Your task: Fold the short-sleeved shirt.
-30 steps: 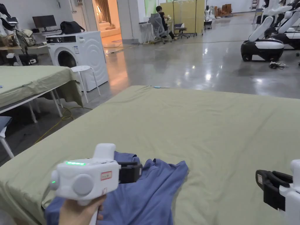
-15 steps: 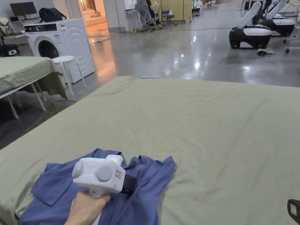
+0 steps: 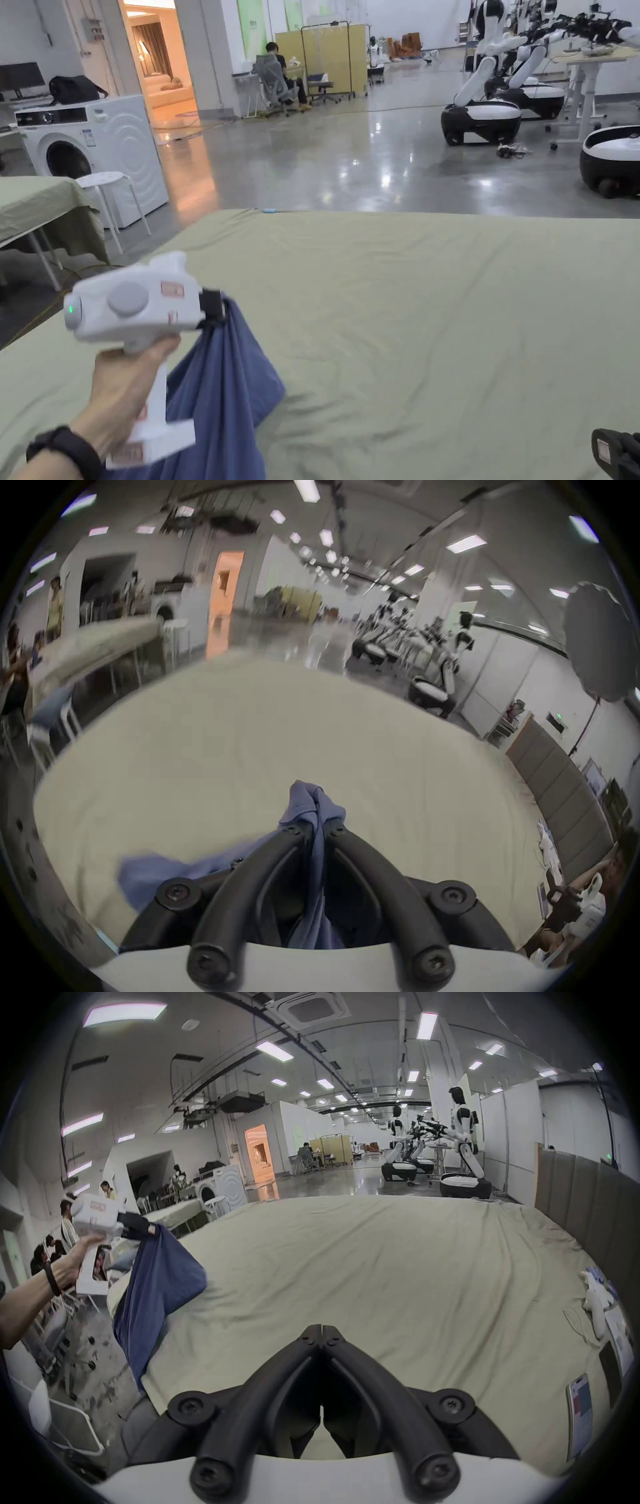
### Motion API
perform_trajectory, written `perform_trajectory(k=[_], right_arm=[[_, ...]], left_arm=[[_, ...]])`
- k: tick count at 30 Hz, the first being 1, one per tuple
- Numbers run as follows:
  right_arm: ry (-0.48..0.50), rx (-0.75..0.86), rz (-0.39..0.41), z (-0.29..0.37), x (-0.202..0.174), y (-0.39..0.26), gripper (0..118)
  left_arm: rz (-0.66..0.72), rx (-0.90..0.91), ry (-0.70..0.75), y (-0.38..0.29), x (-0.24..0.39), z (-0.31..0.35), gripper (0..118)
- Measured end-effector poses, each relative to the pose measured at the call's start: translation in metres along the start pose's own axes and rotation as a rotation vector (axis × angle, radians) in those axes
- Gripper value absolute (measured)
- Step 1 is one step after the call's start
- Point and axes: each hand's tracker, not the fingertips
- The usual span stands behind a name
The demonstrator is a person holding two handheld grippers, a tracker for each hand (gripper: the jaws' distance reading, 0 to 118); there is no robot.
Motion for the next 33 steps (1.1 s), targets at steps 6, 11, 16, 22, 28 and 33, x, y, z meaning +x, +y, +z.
perform_trajectory(k=[6,11,16,22,28,33], right_arm=[[-0.055,0.041,-0.002,0.026,0.017,0.006,0],[-0.143,0.068,-0.039,0.056,0.047,0.003,0],[-0.269,0.066,-0.053,0.097,0.08,-0.002,0],[-0.412,0.058,-0.044,0.146,0.105,-0.001,0],[-0.412,0.076,-0.12,0.147,0.117,0.0,0],[-0.392,0.041,-0.083,0.113,0.103,-0.002,0]], left_arm=[[-0.216,0.095,-0.116,0.079,0.145,0.009,5],[-0.361,-0.009,-0.318,0.039,0.272,-0.043,6],[-0.296,-0.202,-0.683,-0.078,0.374,-0.08,6],[-0.394,-0.504,-0.947,-0.23,0.464,-0.075,6],[-0.304,-0.501,-0.947,-0.304,0.454,-0.05,7],[-0.482,-0.265,-0.803,-0.253,0.409,-0.03,90]])
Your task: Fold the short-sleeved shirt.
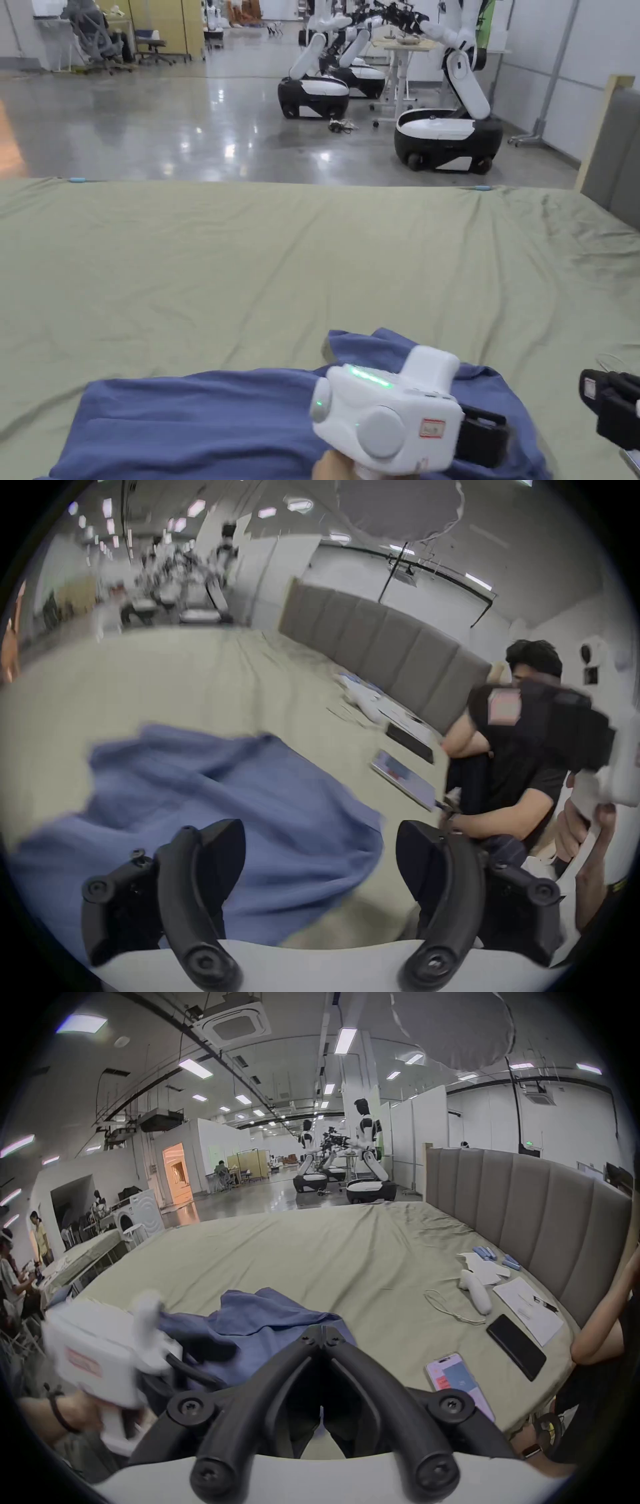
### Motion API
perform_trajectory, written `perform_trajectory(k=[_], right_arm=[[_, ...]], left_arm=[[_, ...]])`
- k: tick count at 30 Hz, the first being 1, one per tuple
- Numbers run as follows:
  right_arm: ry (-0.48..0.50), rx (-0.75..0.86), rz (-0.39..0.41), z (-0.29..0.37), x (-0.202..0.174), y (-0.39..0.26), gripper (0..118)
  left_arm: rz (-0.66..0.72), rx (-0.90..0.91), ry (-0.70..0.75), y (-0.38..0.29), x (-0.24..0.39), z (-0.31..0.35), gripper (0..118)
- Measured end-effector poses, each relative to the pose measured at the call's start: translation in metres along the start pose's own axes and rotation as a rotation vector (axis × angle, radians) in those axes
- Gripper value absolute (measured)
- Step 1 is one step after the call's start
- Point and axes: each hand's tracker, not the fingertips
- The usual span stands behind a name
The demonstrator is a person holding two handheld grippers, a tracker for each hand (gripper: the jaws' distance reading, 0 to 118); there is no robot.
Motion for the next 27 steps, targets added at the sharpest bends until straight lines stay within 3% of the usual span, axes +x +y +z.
perform_trajectory(k=[5,10,14,15,16,18,27], right_arm=[[0.096,-0.016,-0.002,-0.034,-0.043,-0.004,0],[0.108,-0.046,0.162,-0.058,-0.097,-0.003,0],[0.11,-0.058,0.174,-0.068,-0.12,-0.004,0],[0.11,-0.065,0.168,-0.067,-0.122,-0.005,0],[0.117,-0.073,0.144,-0.066,-0.123,-0.006,0],[0.119,-0.07,0.115,-0.059,-0.123,-0.01,0],[0.122,-0.049,0.086,-0.051,-0.11,-0.02,0]], left_arm=[[-0.064,0.215,0.311,0.017,-0.044,0.12,90],[-0.018,0.333,0.6,-0.019,-0.081,0.224,90],[0.074,0.397,0.698,-0.055,-0.093,0.277,87],[0.075,0.42,0.749,-0.064,-0.093,0.284,82],[0.041,0.436,0.804,-0.073,-0.088,0.287,67],[0.017,0.43,0.849,-0.088,-0.091,0.293,9],[0.124,0.362,0.821,-0.098,-0.107,0.297,3]])
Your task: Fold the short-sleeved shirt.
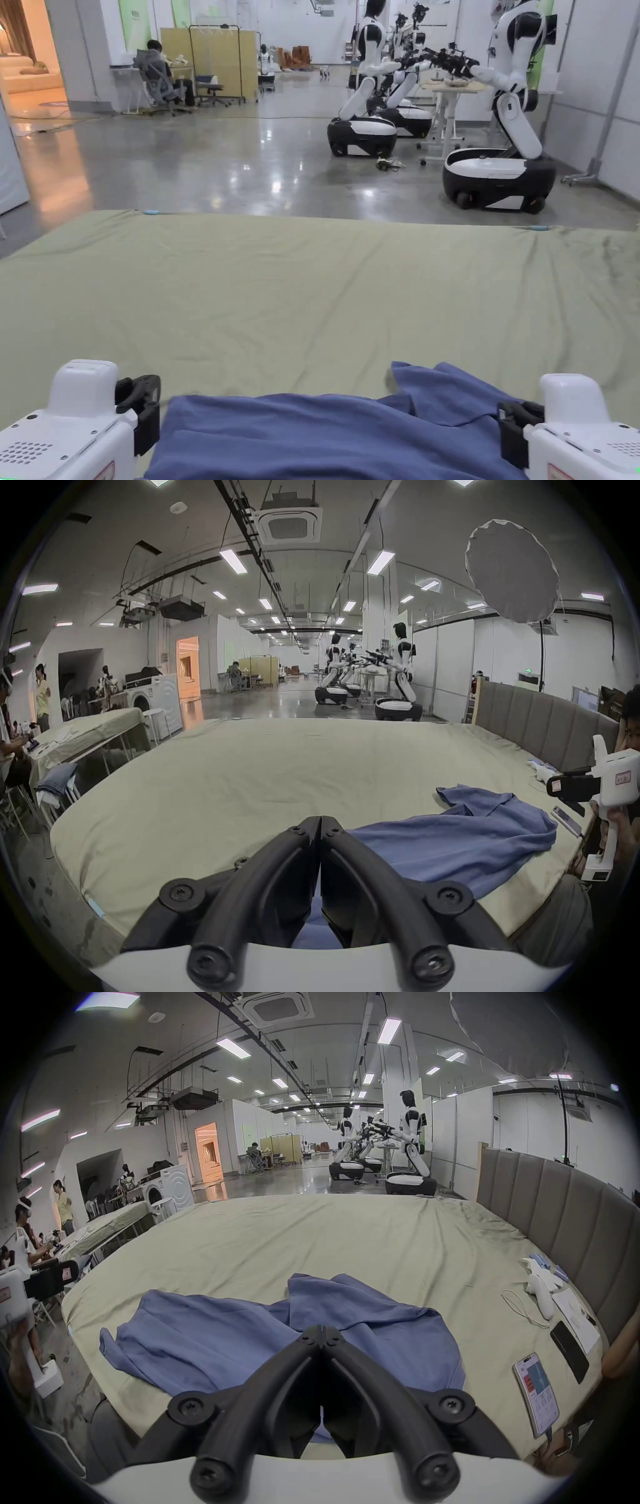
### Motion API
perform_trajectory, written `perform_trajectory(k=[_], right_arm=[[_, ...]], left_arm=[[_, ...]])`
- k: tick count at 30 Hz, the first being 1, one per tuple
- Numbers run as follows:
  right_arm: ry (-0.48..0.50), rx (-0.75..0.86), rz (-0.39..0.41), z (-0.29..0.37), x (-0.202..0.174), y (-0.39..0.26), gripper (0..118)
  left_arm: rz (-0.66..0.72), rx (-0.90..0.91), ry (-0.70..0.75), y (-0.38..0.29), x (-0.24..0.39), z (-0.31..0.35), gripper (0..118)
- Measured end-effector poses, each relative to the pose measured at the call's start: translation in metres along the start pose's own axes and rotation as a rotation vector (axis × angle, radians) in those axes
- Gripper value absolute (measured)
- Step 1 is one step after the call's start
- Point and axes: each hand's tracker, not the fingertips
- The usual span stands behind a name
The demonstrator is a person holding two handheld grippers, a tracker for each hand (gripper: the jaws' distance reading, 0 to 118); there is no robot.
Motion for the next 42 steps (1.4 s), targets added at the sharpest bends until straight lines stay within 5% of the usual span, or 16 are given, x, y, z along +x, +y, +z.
perform_trajectory(k=[8,10,11,18,23,26,27,36,37,38,39,40,42], right_arm=[[0.03,-0.017,0.008,0.004,0.007,-0.006,0],[0.039,-0.02,-0.009,0.006,0.011,-0.008,0],[0.039,-0.023,-0.016,0.006,0.014,-0.009,0],[0.005,-0.073,-0.088,-0.001,0.042,-0.025,0],[-0.065,-0.125,-0.071,-0.003,0.062,-0.035,0],[-0.09,-0.141,-0.089,-0.004,0.072,-0.037,0],[-0.09,-0.142,-0.095,-0.004,0.075,-0.037,0],[-0.063,-0.123,-0.08,-0.035,0.09,-0.005,2],[-0.042,-0.127,-0.085,-0.047,0.098,0.006,14],[-0.021,-0.153,-0.092,-0.06,0.105,0.016,38],[-0.016,-0.152,-0.087,-0.075,0.112,0.024,79],[-0.021,-0.148,-0.084,-0.089,0.118,0.03,96],[-0.074,-0.21,-0.012,-0.123,0.127,0.042,94]], left_arm=[[0.125,-0.141,-0.087,0.009,-0.032,-0.046,7],[0.16,-0.237,-0.134,0.011,-0.05,-0.075,58],[0.184,-0.253,-0.134,0.01,-0.058,-0.089,71],[0.266,-0.583,-0.051,-0.005,-0.081,-0.208,76],[0.315,-0.632,-0.034,-0.013,-0.076,-0.251,72],[0.215,-0.696,0.056,-0.017,-0.06,-0.262,27],[0.171,-0.685,0.052,-0.018,-0.056,-0.262,22],[0.131,-0.713,0.073,-0.025,-0.039,-0.266,15],[0.124,-0.713,0.074,-0.023,-0.031,-0.257,15],[0.119,-0.715,0.072,-0.022,-0.029,-0.255,15],[0.116,-0.718,0.07,-0.022,-0.027,-0.253,15],[0.112,-0.721,0.069,-0.022,-0.025,-0.251,15],[0.111,-0.729,0.067,-0.019,-0.027,-0.253,15]])
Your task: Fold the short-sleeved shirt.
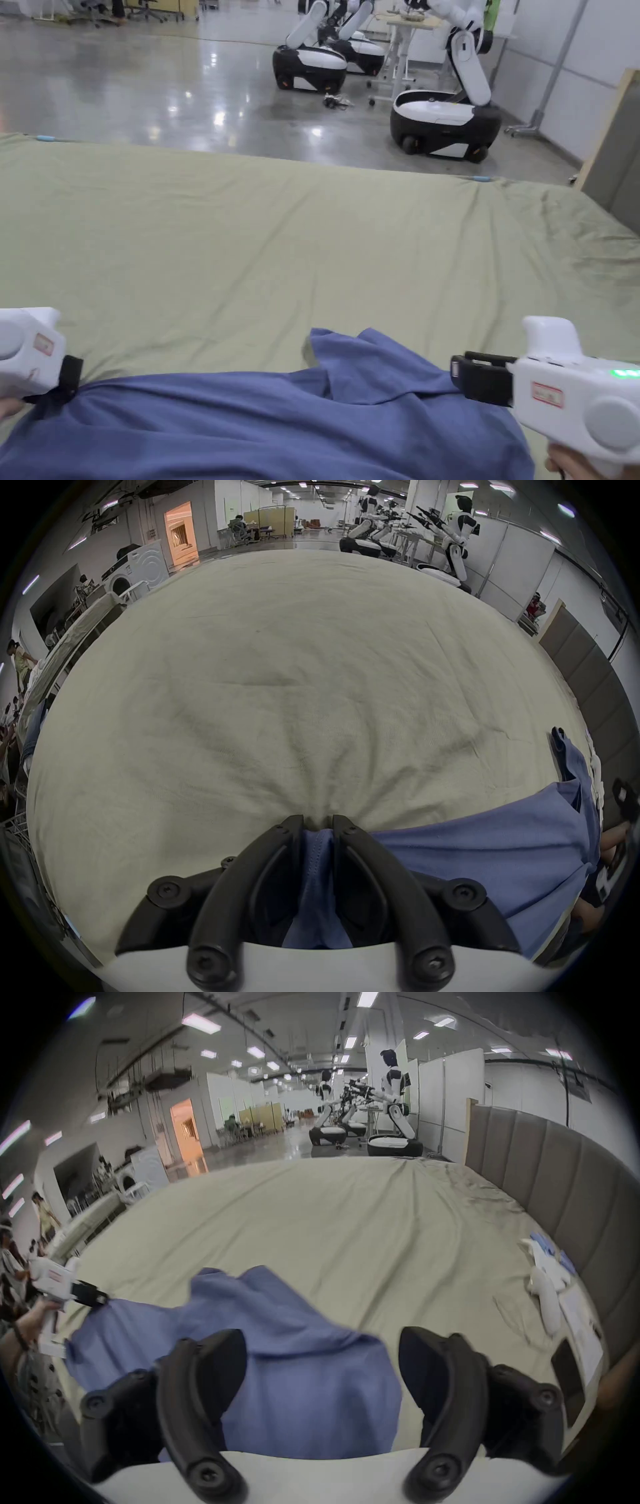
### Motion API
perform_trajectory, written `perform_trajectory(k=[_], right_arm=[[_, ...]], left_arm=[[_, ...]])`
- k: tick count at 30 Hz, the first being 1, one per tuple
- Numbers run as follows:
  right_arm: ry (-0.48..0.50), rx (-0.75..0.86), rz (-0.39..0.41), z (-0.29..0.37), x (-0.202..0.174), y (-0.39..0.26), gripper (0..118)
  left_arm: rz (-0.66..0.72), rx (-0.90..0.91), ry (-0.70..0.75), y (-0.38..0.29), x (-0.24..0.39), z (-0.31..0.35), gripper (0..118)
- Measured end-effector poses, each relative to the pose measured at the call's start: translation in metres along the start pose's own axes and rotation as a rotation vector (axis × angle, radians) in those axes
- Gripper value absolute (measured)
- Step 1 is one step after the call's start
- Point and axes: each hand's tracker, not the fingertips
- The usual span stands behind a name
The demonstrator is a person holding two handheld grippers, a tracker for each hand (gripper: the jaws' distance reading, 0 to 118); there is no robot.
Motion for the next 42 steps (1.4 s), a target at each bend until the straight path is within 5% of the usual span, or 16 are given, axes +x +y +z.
perform_trajectory(k=[4,8,11,14,17,23,33,42], right_arm=[[0.043,-0.153,0.001,-0.061,0.017,0.022,95],[-0.045,-0.296,-0.059,-0.101,0.036,0.011,94],[0.002,-0.292,-0.118,-0.097,0.04,-0.004,83],[0.001,-0.277,-0.111,-0.089,0.039,-0.006,57],[0.031,-0.273,-0.09,-0.087,0.03,-0.004,6],[0.008,-0.192,-0.1,-0.056,0.029,0.009,5],[0.031,0.302,-0.062,0.14,0.007,0.1,5],[-0.061,0.502,-0.009,0.247,-0.016,0.218,5]], left_arm=[[-0.016,-0.01,0.002,0.003,0.0,0.0,15],[-0.017,-0.008,-0.006,0.003,-0.005,-0.001,15],[-0.022,-0.001,-0.013,0.004,-0.006,-0.003,15],[-0.036,0.003,-0.012,0.003,-0.005,-0.003,15],[-0.032,0.004,-0.004,0.005,-0.004,-0.005,14],[-0.01,0.095,-0.034,0.005,-0.013,0.028,5],[0.122,0.601,-0.325,0.002,-0.037,0.263,5],[0.022,0.889,-0.17,0.045,-0.034,0.41,5]])
